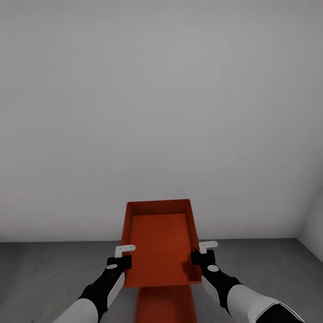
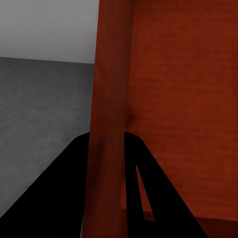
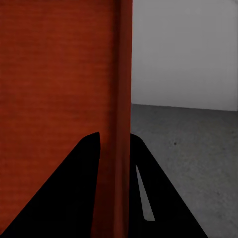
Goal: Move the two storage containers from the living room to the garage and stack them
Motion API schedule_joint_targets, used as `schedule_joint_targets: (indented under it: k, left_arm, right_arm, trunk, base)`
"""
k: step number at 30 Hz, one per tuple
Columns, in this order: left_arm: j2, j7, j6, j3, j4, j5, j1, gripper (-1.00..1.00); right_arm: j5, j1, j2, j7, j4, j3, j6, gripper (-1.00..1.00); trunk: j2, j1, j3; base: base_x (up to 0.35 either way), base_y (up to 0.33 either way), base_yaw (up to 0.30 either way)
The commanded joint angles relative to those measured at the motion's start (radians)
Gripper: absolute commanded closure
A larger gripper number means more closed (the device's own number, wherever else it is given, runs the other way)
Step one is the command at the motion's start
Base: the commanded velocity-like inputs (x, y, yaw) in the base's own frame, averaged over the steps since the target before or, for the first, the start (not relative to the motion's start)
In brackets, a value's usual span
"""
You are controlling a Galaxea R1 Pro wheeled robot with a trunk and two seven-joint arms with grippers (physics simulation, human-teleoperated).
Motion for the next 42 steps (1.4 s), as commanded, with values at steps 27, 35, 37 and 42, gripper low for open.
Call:
schedule_joint_targets:
  k: [27, 35, 37, 42]
  left_arm:
    - [0.023, 0.062, -0.016, 0.031, -0.006, -0.014, 0.0, 1.0]
    - [0.023, 0.062, -0.016, 0.031, -0.007, -0.014, 0.0, 1.0]
    - [0.023, 0.062, -0.017, 0.031, -0.007, -0.014, 0.0, 1.0]
    - [0.023, 0.062, -0.017, 0.031, -0.007, -0.014, 0.0, 1.0]
  right_arm:
    - [-0.043, -0.001, 0.0, 0.0, -0.001, -0.042, 0.0, 1.0]
    - [-0.043, -0.001, 0.0, 0.0, -0.001, -0.042, 0.0, 1.0]
    - [-0.043, -0.001, 0.0, 0.0, 0.0, -0.042, 0.001, 1.0]
    - [-0.043, -0.001, 0.0, 0.0, 0.0, -0.042, 0.001, 1.0]
  trunk:
    - [-0.001, 0.001, -0.001]
    - [-0.001, 0.001, -0.004]
    - [-0.001, 0.001, -0.006]
    - [-0.001, 0.001, -0.013]
  base:
    - [0.148, -0.091, 0.0]
    - [0.0, -0.068, 0.0]
    - [0.0, -0.007, 0.0]
    - [0.0, -0.002, 0.0]
